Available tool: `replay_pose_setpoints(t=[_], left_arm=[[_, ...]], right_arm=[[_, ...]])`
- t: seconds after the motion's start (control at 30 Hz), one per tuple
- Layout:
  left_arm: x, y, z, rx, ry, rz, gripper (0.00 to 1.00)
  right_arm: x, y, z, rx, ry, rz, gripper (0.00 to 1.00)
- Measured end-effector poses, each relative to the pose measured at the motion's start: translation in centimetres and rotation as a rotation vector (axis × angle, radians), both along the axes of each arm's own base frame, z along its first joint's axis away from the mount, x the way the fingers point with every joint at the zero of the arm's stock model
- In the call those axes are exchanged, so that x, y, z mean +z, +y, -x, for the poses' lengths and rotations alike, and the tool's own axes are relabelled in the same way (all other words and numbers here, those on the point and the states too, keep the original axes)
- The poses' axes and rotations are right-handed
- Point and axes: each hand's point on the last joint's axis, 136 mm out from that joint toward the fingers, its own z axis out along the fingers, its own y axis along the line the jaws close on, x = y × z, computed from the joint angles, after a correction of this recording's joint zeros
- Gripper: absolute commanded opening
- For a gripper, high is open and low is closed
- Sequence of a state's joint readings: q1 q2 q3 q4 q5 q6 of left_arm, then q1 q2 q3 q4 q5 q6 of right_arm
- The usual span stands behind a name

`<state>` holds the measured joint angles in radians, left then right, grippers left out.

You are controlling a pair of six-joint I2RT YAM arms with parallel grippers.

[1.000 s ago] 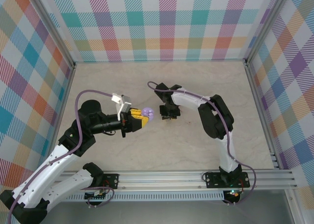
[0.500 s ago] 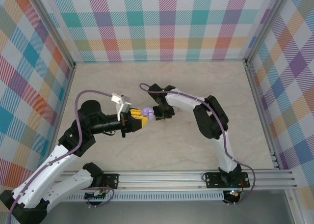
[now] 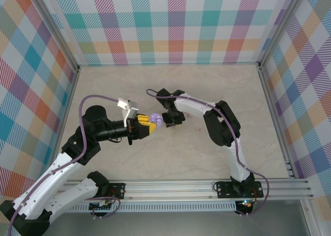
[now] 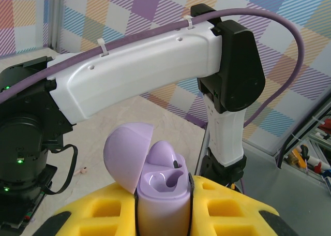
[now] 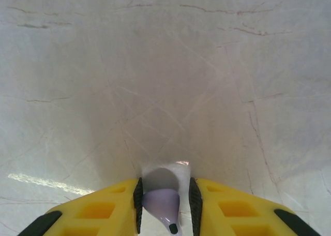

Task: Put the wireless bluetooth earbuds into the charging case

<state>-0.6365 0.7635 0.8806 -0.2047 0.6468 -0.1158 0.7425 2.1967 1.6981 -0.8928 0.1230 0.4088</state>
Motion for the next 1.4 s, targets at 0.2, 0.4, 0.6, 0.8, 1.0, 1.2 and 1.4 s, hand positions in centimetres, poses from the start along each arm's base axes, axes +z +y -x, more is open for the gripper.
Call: replay_pose_setpoints(t=[0.2, 0.4, 0.6, 0.8, 1.0, 1.2, 1.4], left_arm=[[0.0, 0.0, 0.0, 0.0, 0.0, 0.0, 0.08], [-0.2, 0.1, -0.2, 0.011, 0.004, -0.005, 0.08], [-0.8, 0.0, -1.0, 0.042, 0.022, -0.022, 0.09], [-2.7, 0.1, -3.5, 0.157, 0.099, -0.069, 0.08], [-6.7, 0.1, -6.4, 0.275, 0.225, -0.16, 0.09], [-10.3, -0.1, -8.3, 0.345, 0.333, -0.239, 0.08], [-13.3, -0.6, -9.2, 0.363, 0.404, -0.278, 0.08]], right_arm=[[0.0, -0.1, 0.1, -0.001, 0.003, 0.004, 0.23], [0.0, -0.1, 0.0, -0.004, 0.002, 0.002, 0.21], [0.1, -0.4, -0.1, -0.029, -0.004, -0.034, 0.21], [0.3, -2.4, 0.1, -0.097, 0.014, -0.127, 0.21], [1.5, -4.4, -0.2, -0.179, 0.01, -0.264, 0.21], [3.5, -5.4, -0.4, -0.234, -0.028, -0.405, 0.21], [6.0, -5.8, -0.1, -0.253, -0.082, -0.514, 0.22]])
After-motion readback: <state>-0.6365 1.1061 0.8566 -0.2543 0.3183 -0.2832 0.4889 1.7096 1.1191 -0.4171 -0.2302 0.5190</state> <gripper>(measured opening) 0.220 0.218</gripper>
